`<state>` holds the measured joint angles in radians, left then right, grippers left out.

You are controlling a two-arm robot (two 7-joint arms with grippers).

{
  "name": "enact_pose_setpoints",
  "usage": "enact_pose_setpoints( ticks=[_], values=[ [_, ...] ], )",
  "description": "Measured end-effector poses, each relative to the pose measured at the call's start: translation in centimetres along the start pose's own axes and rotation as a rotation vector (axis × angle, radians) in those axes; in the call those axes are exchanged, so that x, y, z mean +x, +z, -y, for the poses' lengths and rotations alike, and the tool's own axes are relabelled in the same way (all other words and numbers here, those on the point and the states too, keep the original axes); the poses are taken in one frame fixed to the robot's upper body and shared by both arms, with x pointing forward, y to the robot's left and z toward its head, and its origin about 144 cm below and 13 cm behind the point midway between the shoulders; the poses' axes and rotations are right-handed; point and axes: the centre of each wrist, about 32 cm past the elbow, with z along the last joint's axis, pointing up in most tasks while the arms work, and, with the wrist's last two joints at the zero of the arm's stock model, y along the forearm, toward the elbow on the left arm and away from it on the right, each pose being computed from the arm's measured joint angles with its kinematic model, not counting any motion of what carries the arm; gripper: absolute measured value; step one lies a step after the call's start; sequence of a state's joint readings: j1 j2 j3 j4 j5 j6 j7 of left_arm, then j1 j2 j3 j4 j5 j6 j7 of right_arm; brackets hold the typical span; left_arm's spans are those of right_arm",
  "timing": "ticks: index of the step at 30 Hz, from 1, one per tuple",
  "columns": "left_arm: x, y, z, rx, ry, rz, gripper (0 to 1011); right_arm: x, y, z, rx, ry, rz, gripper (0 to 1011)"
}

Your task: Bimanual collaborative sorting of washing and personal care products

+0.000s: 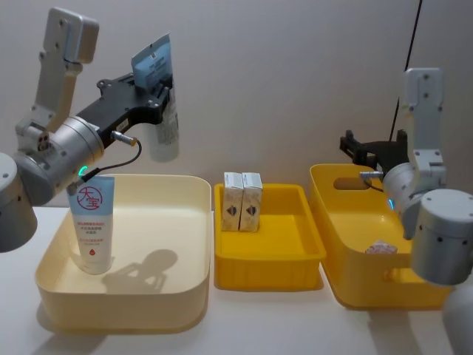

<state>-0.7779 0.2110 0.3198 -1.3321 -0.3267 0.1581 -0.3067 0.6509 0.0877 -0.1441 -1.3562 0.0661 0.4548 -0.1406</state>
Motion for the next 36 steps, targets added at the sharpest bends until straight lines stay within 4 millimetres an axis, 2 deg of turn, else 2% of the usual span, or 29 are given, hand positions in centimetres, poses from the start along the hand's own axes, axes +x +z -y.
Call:
enact_pose_setpoints(
  ticks=[13, 36],
  values=[
    [0.0, 0.2, 0.1, 0.025, -0.021, -0.007, 245, 1.4, 1.0, 0.5, -0.034, 0.209, 0.005, 1001],
    [0.6, 0.2, 0.8, 0.038, -0.037, -0.015, 245, 0.6, 1.5, 0.7, -0.074, 0.384, -0.038, 1001]
  ],
)
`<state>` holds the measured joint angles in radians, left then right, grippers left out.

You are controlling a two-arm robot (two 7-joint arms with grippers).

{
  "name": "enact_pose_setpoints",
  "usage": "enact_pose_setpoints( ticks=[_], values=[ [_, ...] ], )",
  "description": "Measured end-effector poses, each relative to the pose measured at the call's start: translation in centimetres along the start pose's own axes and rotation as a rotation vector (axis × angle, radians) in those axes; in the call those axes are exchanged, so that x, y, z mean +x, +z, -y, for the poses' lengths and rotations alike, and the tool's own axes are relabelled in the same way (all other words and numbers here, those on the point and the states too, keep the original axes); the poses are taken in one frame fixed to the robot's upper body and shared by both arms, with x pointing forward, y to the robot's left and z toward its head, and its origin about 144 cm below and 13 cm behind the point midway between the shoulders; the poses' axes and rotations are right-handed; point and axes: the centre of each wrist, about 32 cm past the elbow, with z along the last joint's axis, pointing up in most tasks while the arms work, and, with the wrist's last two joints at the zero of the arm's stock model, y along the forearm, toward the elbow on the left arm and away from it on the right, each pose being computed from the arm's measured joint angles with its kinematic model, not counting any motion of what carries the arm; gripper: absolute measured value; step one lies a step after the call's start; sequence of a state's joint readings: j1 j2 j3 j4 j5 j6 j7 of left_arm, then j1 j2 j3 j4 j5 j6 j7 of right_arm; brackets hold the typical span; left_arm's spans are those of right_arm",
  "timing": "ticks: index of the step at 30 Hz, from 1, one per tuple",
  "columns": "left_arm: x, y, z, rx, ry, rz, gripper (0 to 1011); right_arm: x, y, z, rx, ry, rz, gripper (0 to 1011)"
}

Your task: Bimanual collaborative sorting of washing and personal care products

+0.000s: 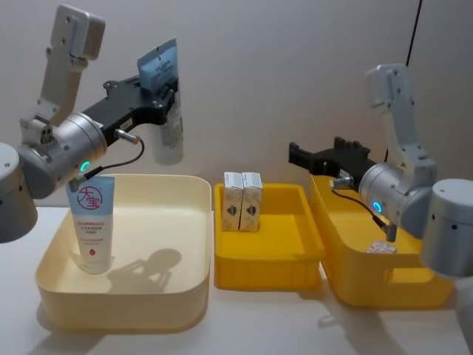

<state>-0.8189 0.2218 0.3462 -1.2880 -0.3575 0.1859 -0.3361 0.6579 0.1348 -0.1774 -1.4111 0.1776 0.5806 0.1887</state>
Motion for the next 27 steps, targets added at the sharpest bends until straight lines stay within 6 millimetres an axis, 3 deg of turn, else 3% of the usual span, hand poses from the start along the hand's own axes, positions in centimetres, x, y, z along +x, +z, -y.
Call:
enact_pose_setpoints(
  ticks=[16, 27],
  values=[
    [0.3, 0.1, 0.4, 0.014, -0.036, -0.004, 244, 1.0, 1.2, 0.0, -0.085, 0.211, -0.048, 1001],
    [0.5, 0.4, 0.2, 0.029, -0.086, -0.008, 245, 0.1, 0.6, -0.3, -0.046, 0.253, 0.014, 1001]
  ],
)
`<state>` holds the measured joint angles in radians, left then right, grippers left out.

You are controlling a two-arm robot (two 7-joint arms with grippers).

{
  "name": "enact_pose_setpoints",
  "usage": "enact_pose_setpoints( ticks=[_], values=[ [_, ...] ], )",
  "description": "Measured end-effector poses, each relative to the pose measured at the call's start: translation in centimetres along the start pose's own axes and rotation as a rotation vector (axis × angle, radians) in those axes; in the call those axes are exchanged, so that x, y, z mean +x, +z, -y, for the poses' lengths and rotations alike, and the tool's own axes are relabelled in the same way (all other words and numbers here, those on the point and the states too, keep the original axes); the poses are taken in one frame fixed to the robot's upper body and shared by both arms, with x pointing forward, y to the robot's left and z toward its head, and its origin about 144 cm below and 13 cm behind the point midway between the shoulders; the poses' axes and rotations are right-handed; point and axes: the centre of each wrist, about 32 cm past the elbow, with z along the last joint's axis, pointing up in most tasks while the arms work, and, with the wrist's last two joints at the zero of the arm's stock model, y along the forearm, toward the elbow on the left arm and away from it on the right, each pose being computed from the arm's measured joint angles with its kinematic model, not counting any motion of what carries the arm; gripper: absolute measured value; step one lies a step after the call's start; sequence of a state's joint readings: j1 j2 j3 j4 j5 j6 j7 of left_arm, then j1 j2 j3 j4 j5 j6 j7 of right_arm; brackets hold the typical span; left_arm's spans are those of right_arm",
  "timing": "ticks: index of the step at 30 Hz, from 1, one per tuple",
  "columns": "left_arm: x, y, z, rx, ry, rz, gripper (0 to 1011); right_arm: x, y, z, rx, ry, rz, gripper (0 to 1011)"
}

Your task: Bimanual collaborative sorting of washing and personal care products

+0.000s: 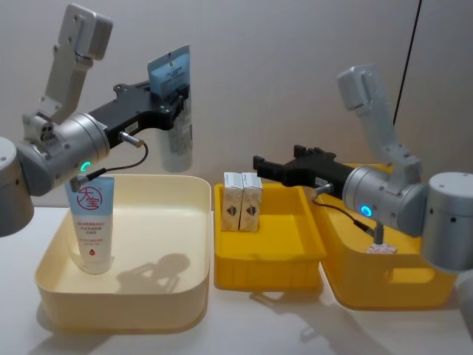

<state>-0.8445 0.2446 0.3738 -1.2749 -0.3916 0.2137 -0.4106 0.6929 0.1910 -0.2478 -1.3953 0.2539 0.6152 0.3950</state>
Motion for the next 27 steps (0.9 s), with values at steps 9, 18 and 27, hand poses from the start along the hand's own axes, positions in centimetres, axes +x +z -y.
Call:
enact_pose_setpoints(
  ticks=[9, 18, 27],
  values=[
    [0.0, 0.2, -0.1, 0.0, -0.03, -0.002, 244, -1.4, -0.9, -1.1, 0.045, 0.062, 0.097, 1001],
    [0.0, 0.3, 0.1, 0.004, -0.04, 0.001, 245, -2.2, -1.0, -2.0, 0.041, 0.164, 0.163, 1001],
    [0.1, 0.2, 0.1, 0.008, -0.042, 0.004, 245, -2.8, -0.8, -2.9, 0.018, 0.23, 0.21, 1001]
  ],
)
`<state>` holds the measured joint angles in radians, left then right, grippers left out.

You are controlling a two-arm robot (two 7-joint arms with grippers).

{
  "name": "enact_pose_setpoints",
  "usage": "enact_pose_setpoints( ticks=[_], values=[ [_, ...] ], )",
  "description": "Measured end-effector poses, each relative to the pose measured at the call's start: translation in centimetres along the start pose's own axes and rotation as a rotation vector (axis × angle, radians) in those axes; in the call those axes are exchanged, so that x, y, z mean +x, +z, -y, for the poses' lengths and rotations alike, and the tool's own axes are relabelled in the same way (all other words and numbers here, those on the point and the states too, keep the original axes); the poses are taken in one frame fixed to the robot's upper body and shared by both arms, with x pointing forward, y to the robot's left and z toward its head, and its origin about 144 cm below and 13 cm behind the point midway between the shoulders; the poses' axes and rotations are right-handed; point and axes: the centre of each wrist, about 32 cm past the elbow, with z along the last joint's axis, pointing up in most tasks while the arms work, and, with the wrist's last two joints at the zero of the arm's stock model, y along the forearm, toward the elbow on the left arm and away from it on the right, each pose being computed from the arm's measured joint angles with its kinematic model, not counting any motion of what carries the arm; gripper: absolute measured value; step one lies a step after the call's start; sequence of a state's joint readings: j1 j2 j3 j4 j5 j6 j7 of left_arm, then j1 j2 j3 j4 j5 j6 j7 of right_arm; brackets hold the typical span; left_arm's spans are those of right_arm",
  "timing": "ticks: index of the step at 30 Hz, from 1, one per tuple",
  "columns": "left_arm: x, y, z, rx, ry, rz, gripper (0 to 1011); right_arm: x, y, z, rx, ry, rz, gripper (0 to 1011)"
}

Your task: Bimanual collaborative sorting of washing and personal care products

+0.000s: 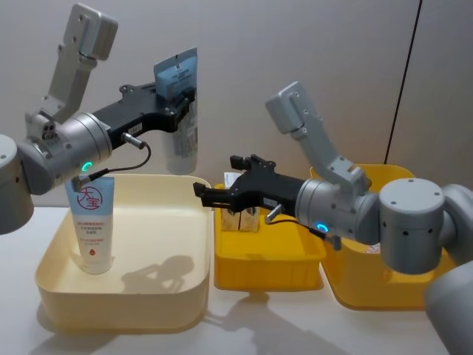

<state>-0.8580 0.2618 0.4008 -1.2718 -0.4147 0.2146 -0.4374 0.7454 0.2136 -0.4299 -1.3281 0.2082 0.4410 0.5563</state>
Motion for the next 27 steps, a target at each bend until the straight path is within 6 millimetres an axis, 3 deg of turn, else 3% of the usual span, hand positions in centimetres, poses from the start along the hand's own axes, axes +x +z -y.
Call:
enact_pose_setpoints(
  ticks=[27],
  values=[
    [-0.8, 0.1, -0.6, -0.002, -0.011, -0.004, 245, -2.4, 0.3, -2.5, -0.013, -0.053, 0.015, 1001]
  ],
)
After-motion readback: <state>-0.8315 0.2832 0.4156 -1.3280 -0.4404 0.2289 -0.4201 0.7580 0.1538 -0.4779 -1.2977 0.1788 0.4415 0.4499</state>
